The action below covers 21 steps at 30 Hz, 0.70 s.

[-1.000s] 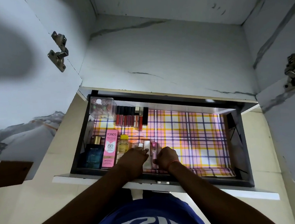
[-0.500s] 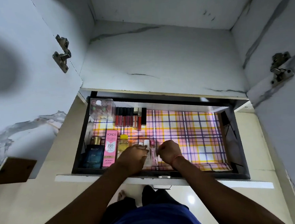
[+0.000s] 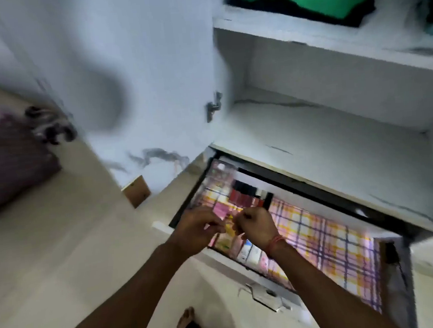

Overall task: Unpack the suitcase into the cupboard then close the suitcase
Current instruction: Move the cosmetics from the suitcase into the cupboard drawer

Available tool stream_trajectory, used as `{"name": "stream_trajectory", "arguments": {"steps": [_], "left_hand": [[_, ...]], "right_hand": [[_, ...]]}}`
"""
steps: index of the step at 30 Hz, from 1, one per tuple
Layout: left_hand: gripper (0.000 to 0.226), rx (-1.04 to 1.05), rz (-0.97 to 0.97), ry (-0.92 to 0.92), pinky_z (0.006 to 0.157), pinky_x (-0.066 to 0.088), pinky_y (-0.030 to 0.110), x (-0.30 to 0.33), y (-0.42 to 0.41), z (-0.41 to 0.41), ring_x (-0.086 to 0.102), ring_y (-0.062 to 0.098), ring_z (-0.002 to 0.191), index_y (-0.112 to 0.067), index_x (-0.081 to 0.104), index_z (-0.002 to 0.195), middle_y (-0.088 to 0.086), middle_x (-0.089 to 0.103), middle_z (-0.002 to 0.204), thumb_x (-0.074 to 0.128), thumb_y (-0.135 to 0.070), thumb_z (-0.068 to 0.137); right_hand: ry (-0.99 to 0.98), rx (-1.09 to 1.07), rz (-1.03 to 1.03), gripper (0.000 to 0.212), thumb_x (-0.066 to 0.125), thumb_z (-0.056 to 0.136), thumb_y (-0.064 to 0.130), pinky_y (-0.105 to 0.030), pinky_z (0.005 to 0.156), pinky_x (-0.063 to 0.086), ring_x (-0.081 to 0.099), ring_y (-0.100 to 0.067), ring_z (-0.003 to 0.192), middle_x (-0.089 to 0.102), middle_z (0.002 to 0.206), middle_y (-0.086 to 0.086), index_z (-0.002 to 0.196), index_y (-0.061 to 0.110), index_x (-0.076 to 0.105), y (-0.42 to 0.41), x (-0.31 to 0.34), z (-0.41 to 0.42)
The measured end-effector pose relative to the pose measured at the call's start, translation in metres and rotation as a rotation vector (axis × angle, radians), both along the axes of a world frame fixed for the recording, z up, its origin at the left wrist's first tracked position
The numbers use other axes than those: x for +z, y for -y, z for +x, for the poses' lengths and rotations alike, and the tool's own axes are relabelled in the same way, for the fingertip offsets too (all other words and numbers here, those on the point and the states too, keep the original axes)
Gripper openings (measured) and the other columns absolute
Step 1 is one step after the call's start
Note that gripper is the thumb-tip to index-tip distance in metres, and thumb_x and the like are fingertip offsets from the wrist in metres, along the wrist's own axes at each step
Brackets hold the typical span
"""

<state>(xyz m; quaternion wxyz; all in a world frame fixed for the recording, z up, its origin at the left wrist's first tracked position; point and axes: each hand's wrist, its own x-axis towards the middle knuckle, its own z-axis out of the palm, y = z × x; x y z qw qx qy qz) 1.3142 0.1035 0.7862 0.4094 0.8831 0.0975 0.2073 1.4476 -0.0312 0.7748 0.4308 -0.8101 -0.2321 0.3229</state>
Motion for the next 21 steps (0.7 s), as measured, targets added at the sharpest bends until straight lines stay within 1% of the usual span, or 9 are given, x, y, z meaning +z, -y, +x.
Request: {"name": "stream_trajectory", "arguments": {"steps": [2, 4, 6, 10, 13, 15, 17, 19, 21], "left_hand": [[0.006, 0.276, 0.066, 0.173, 0.072, 0.05, 0.021, 0.008, 0.01, -0.032, 0.064, 0.014, 0.073, -0.009, 0.074, 0.073, 0.0, 0.071, 0.076, 0.075, -0.013, 0.077], [0.006, 0.479, 0.156, 0.223, 0.072, 0.049, 0.022, 0.005, 0.027, -0.062, 0.062, 0.014, 0.075, -0.01, 0.073, 0.074, -0.001, 0.069, 0.077, 0.073, -0.005, 0.078], [0.012, 0.69, 0.173, 0.121, 0.07, 0.047, 0.023, 0.001, 0.047, -0.102, 0.059, 0.01, 0.075, -0.015, 0.072, 0.074, -0.005, 0.068, 0.075, 0.076, -0.004, 0.075], [0.008, 1.106, -0.007, -0.097, 0.07, 0.045, 0.024, -0.005, 0.082, -0.203, 0.059, 0.009, 0.072, -0.02, 0.069, 0.073, -0.01, 0.067, 0.073, 0.075, -0.016, 0.079], [0.006, 1.308, -0.08, -0.251, 0.081, 0.045, 0.028, -0.008, 0.116, -0.294, 0.061, 0.014, 0.089, -0.022, 0.069, 0.087, -0.009, 0.068, 0.088, 0.067, -0.026, 0.083], [0.022, 1.419, -0.125, -0.297, 0.09, 0.043, 0.03, -0.016, 0.144, -0.353, 0.058, 0.018, 0.104, -0.02, 0.069, 0.102, -0.004, 0.068, 0.103, 0.064, -0.03, 0.084], [0.034, 1.512, -0.155, -0.326, 0.095, 0.04, 0.031, -0.019, 0.176, -0.415, 0.055, 0.022, 0.112, -0.017, 0.068, 0.109, 0.002, 0.066, 0.111, 0.059, -0.034, 0.081], [0.033, 1.55, -0.174, -0.37, 0.091, 0.04, 0.031, -0.023, 0.205, -0.472, 0.056, 0.027, 0.11, -0.011, 0.068, 0.102, 0.007, 0.067, 0.106, 0.06, -0.033, 0.079], [0.035, 1.543, -0.221, -0.439, 0.082, 0.042, 0.032, -0.027, 0.235, -0.535, 0.06, 0.03, 0.097, -0.008, 0.068, 0.088, 0.01, 0.067, 0.093, 0.055, -0.037, 0.074]], "right_hand": [[0.029, 0.122, 0.031, 0.034, 0.057, 0.089, 0.024, -0.036, 0.056, 0.051, 0.065, -0.024, 0.056, 0.068, 0.059, -0.009, 0.059, 0.009, 0.066, -0.015, 0.004, -0.018], [0.096, 0.253, 0.054, 0.037, 0.057, 0.093, 0.026, -0.036, 0.06, 0.052, 0.065, -0.017, 0.056, 0.068, 0.058, -0.004, 0.059, 0.013, 0.065, -0.026, 0.008, -0.042], [0.134, 0.411, 0.064, 0.034, 0.057, 0.093, 0.025, -0.033, 0.066, 0.053, 0.064, -0.011, 0.06, 0.068, 0.061, 0.002, 0.061, 0.016, 0.065, -0.035, 0.014, -0.077], [0.177, 0.651, 0.081, 0.014, 0.061, 0.088, 0.027, -0.025, 0.072, 0.05, 0.063, -0.008, 0.074, 0.068, 0.073, 0.007, 0.078, 0.02, 0.066, -0.044, 0.02, -0.163], [0.204, 0.791, 0.123, 0.008, 0.064, 0.088, 0.028, -0.018, 0.074, 0.044, 0.061, -0.005, 0.079, 0.067, 0.083, 0.01, 0.094, 0.022, 0.066, -0.036, 0.02, -0.24], [0.208, 0.896, 0.141, 0.013, 0.064, 0.089, 0.027, -0.02, 0.078, 0.045, 0.061, -0.006, 0.08, 0.066, 0.087, 0.009, 0.1, 0.02, 0.066, -0.028, 0.015, -0.293], [0.226, 1.007, 0.155, 0.017, 0.065, 0.088, 0.026, -0.024, 0.081, 0.048, 0.062, -0.008, 0.083, 0.067, 0.093, 0.007, 0.103, 0.018, 0.067, -0.016, 0.007, -0.353], [0.232, 1.094, 0.159, 0.022, 0.066, 0.088, 0.026, -0.027, 0.085, 0.049, 0.062, -0.012, 0.089, 0.067, 0.102, 0.004, 0.108, 0.016, 0.066, -0.004, -0.004, -0.408], [0.239, 1.16, 0.156, 0.028, 0.067, 0.088, 0.027, -0.026, 0.087, 0.047, 0.062, -0.014, 0.095, 0.066, 0.109, 0.001, 0.113, 0.014, 0.064, 0.013, -0.016, -0.469]]}}
